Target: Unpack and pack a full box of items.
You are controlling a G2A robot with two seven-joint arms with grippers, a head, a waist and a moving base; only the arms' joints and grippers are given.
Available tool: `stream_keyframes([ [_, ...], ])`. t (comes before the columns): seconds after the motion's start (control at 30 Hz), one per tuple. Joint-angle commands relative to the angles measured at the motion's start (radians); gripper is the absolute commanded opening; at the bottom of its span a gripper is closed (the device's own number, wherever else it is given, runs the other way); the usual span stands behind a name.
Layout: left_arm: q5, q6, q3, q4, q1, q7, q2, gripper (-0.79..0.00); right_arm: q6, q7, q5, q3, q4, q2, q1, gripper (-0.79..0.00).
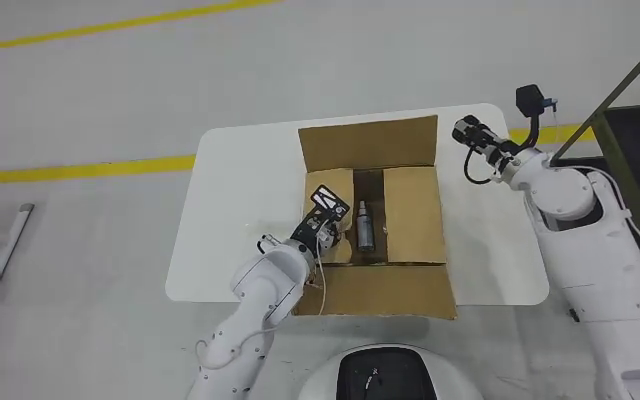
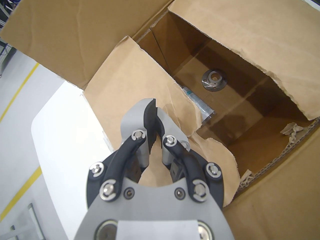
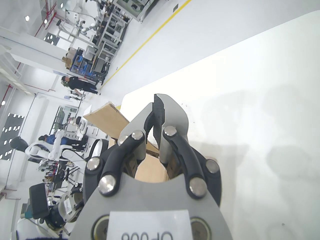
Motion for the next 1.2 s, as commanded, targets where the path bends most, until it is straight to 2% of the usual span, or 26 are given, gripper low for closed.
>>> stream_keyframes([
  [0.0, -0.001, 0.0, -0.001, 0.0, -0.001, -0.001, 0.0, -0.785, -0.032, 0.036, 0.009, -0.019, 0.049, -0.001, 0.04, -0.785],
  [0.23, 0.005, 0.008, -0.006, 0.004, -0.004, -0.005, -0.001, -0.785, -0.162, 0.123, 0.066, -0.052, 0.146, -0.002, 0.106, -0.785],
  [0.27, 0.005, 0.008, -0.007, 0.005, -0.005, -0.005, -0.001, -0.767, -0.185, 0.135, 0.07, -0.053, 0.147, -0.001, 0.107, -0.785],
  [0.33, 0.005, 0.011, -0.008, 0.006, -0.006, -0.006, -0.002, -0.699, -0.211, 0.153, 0.085, -0.049, 0.155, 0.002, 0.106, -0.785],
  [0.37, 0.008, 0.013, -0.009, 0.006, -0.006, -0.006, -0.002, -0.576, -0.221, 0.159, 0.087, -0.047, 0.157, 0.004, 0.106, -0.785],
  [0.4, 0.006, 0.012, -0.009, 0.006, -0.006, -0.005, -0.002, -0.594, -0.231, 0.17, 0.098, -0.046, 0.158, 0.005, 0.104, -0.785],
  [0.43, 0.007, 0.009, -0.009, 0.005, -0.007, -0.004, -0.002, -0.668, -0.238, 0.183, 0.103, -0.045, 0.159, 0.007, 0.104, -0.785],
  [0.47, 0.014, 0.009, -0.009, 0.004, -0.008, -0.002, -0.002, -0.65, -0.241, 0.188, 0.101, -0.044, 0.159, 0.009, 0.103, -0.785],
  [0.5, 0.014, 0.012, -0.009, 0.003, -0.007, -0.002, -0.002, -0.539, -0.248, 0.192, 0.105, -0.043, 0.156, 0.01, 0.099, -0.785],
  [0.53, 0.014, 0.015, -0.01, 0.001, -0.008, -0.003, -0.003, -0.252, -0.253, 0.194, 0.107, -0.041, 0.153, 0.012, 0.094, -0.785],
  [0.57, 0.012, 0.018, -0.012, -0.002, -0.007, -0.006, -0.003, -0.366, -0.258, 0.199, 0.112, -0.04, 0.145, 0.013, 0.086, -0.785],
  [0.6, 0.011, 0.016, -0.014, -0.006, -0.005, -0.009, -0.003, -0.403, -0.272, 0.207, 0.115, -0.04, 0.134, 0.015, 0.079, -0.785],
  [0.67, 0.02, 0.003, -0.019, -0.015, 0.002, -0.01, 0.0, -0.419, -0.286, 0.215, 0.11, -0.036, 0.118, 0.019, 0.064, -0.785],
  [0.73, 0.026, -0.005, -0.028, -0.025, 0.011, -0.01, 0.002, -0.308, -0.309, 0.223, 0.115, -0.034, 0.091, 0.023, 0.046, -0.785],
  [0.77, 0.039, -0.007, -0.033, -0.031, 0.014, -0.013, 0.004, -0.16, -0.319, 0.227, 0.118, -0.031, 0.08, 0.025, 0.038, -0.785],
  [0.83, 0.043, 0.001, -0.045, -0.043, 0.023, -0.016, 0.005, 0.0, -0.324, 0.233, 0.11, -0.028, 0.058, 0.029, 0.026, -0.785],
  [1.0, 0.019, 0.033, -0.097, -0.087, 0.047, -0.05, 0.009, 0.0, -0.332, 0.247, 0.095, -0.032, 0.002, 0.037, -0.004, -0.785],
  [1.17, 0.007, 0.044, -0.172, -0.146, 0.088, -0.077, 0.018, 0.0, -0.34, 0.235, 0.015, -0.053, -0.051, 0.043, -0.04, -0.785],
])
